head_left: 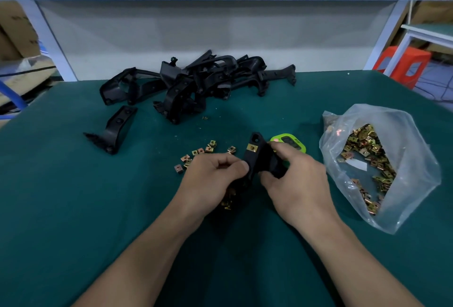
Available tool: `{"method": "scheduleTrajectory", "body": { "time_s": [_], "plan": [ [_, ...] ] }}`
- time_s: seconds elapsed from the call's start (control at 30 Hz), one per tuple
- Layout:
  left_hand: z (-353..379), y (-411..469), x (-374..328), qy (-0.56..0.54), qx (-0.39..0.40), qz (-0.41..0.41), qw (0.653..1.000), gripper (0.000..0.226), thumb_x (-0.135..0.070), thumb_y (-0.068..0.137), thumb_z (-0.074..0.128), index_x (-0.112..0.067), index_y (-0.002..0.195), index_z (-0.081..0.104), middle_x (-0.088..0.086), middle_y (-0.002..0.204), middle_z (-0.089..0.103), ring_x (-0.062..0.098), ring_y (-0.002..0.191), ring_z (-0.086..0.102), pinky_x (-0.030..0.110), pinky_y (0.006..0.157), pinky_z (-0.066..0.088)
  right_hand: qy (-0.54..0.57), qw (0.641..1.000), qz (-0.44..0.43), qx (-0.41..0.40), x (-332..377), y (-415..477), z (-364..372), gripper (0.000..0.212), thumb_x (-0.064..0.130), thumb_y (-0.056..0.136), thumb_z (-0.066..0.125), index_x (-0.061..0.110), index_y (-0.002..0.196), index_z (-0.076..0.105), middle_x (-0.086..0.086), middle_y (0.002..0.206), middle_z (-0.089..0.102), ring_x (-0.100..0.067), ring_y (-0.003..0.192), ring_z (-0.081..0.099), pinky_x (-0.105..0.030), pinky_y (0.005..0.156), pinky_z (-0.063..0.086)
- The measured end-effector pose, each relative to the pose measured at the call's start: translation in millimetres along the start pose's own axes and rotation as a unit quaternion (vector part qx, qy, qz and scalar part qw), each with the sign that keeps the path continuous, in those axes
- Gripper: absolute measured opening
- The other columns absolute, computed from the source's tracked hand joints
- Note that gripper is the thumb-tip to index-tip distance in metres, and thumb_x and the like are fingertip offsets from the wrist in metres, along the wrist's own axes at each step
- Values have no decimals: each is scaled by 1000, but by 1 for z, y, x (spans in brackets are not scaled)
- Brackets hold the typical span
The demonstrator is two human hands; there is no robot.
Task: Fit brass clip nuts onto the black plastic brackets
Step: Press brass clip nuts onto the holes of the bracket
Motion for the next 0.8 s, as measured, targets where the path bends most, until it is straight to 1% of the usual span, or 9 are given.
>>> {"method": "scheduleTrajectory", "body": {
  "time_s": [0.1,0.2,0.23,0.3,0.4,0.53,0.63,0.7,0.8],
  "plan": [
    [-3,1,2,-35,14,-39,999,25,-18,94,72,-17,69,77,5,69,69,19,66,59,27,60,48,26,999,2,20,-1,3,0,44,18,74,77,43,109,67,26,75,62,1,79,55,-1,64,40],
    [-1,0,-1,-61,25,-67,996,25,-17,95,69,-14,71,75,15,80,72,27,76,60,32,66,46,62,997,10,36,-3,5,-1,42,14,75,80,41,106,70,34,73,62,16,81,56,2,63,37],
    [0,0,-2,-70,27,-69,995,31,-17,97,68,-17,66,74,12,77,72,27,77,61,32,67,46,70,996,9,46,-3,4,-1,41,14,76,80,42,104,69,38,74,61,19,79,55,1,60,37],
    [3,-2,-6,-89,22,-70,993,44,-16,99,64,-21,56,69,1,67,69,22,73,64,29,65,49,76,995,8,69,-3,1,3,39,19,79,79,46,104,65,44,76,57,14,75,56,-3,56,38],
    [8,-6,-6,-109,-16,-80,991,37,-16,101,62,-17,64,63,-3,63,68,15,65,64,25,60,50,83,993,24,77,-4,2,7,39,24,81,78,42,114,65,29,72,65,8,72,59,-6,54,40],
    [12,-5,-4,-126,-61,-90,986,32,-16,101,61,-14,69,64,-3,59,68,8,55,63,21,54,52,93,992,31,74,-6,4,6,41,19,81,77,39,116,68,16,81,73,4,72,62,-6,55,42],
    [16,-5,-1,-156,-106,-84,978,31,-17,100,63,-14,70,66,-2,61,71,9,56,65,21,51,52,97,992,33,67,-6,3,5,42,19,82,76,40,117,66,15,82,73,1,73,63,-7,55,44],
    [20,-4,2,-160,-134,-64,976,33,-20,99,66,-18,66,68,0,67,73,12,62,66,22,54,52,96,993,37,53,-6,3,5,44,19,83,75,40,120,64,16,83,72,6,76,61,-4,57,42],
    [22,-4,2,-153,-131,-40,979,36,-25,97,69,-23,61,73,2,70,74,11,63,66,20,55,53,97,994,38,31,-6,2,4,45,19,83,75,42,120,63,21,82,68,16,77,57,0,58,38]
  ]
}}
Point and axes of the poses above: each hand's wrist, its own y-axis towards the middle knuckle, its own z-axis out of the palm, x = y × z, the point moved 2 cm from there along y, towards the middle knuckle
